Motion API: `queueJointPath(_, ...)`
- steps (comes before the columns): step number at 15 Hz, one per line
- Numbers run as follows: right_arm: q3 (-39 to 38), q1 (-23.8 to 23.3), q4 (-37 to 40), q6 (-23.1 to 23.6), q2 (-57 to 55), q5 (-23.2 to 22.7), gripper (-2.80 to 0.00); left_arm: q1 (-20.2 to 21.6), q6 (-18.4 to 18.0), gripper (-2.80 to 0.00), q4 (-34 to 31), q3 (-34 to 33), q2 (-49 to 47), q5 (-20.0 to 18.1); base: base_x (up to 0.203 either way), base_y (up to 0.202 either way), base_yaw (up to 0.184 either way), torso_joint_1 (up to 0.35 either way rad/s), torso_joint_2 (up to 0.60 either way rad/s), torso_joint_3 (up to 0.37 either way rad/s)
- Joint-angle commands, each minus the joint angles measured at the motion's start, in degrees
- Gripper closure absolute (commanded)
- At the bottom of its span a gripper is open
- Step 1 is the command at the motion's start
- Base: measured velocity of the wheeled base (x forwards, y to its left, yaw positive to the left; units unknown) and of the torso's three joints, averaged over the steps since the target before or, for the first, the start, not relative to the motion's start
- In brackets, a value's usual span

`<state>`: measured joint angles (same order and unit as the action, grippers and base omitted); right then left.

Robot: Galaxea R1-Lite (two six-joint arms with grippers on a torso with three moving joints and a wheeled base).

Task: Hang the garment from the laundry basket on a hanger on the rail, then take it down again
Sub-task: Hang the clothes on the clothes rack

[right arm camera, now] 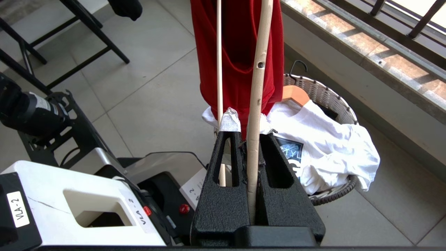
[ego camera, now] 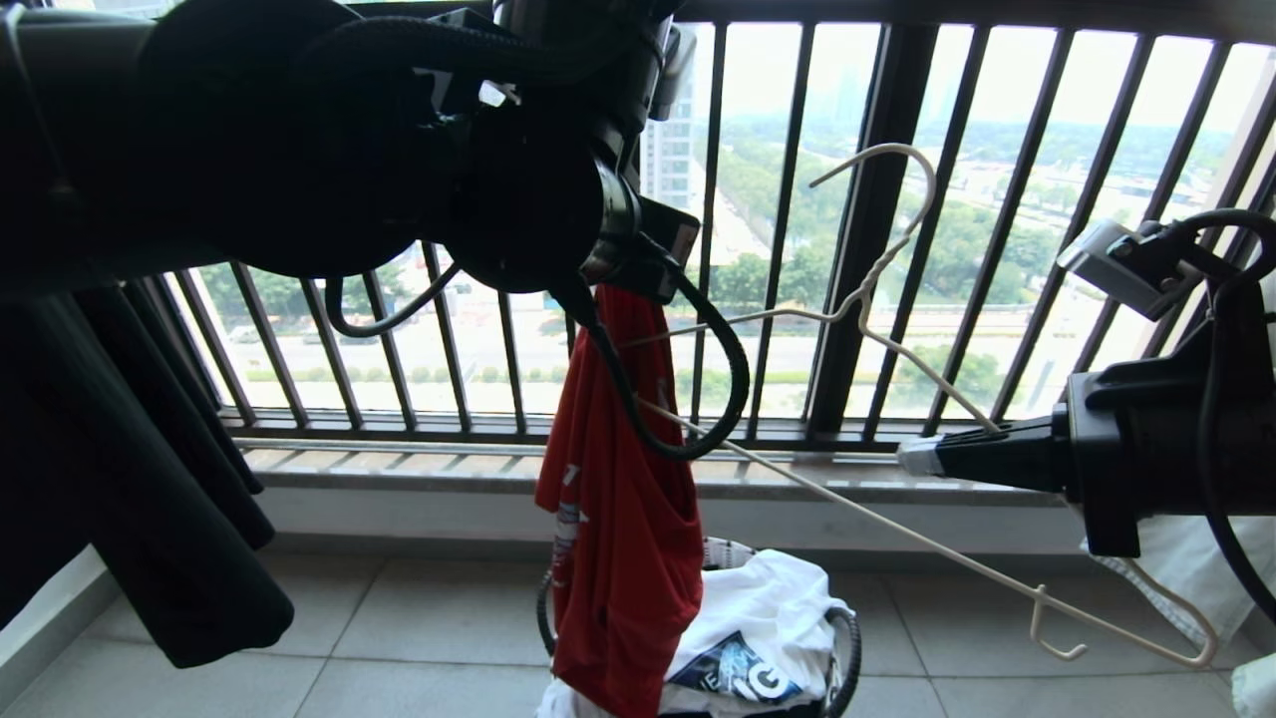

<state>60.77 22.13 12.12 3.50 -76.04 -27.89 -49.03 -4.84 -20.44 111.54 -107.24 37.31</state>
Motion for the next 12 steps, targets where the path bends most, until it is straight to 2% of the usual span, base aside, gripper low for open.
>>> queueJointPath(1, 0.0, 0.5, 0.0, -0.2, -0.1, -0.2, 0.0, -1.3, 0.1, 0.0, -0.1, 0.0, -0.2, 0.0, 0.0, 0.0, 0.0, 0.0, 0.0, 0.0)
queueJointPath(5, 0.1, 0.5, -0.4, -0.8, -1.3, -1.3, 0.0, -4.3, 0.8, 0.0, -0.3, -0.1, -0.1, -0.3, 0.0, 0.0, 0.0, 0.0, 0.0, 0.0)
queueJointPath(8, 0.3, 0.4, -0.6, -2.6, -1.3, -4.3, 0.0, -4.5, 0.9, 0.0, -0.2, -0.1, -0.3, -0.5, 0.0, 0.0, 0.0, 0.0, 0.0, 0.0)
queueJointPath(12, 0.5, -1.9, -2.6, -3.7, -1.4, -4.3, 0.0, -4.6, 2.5, 0.0, -0.7, -0.2, 0.2, -0.3, 0.0, 0.0, 0.0, 0.0, 0.0, 0.0)
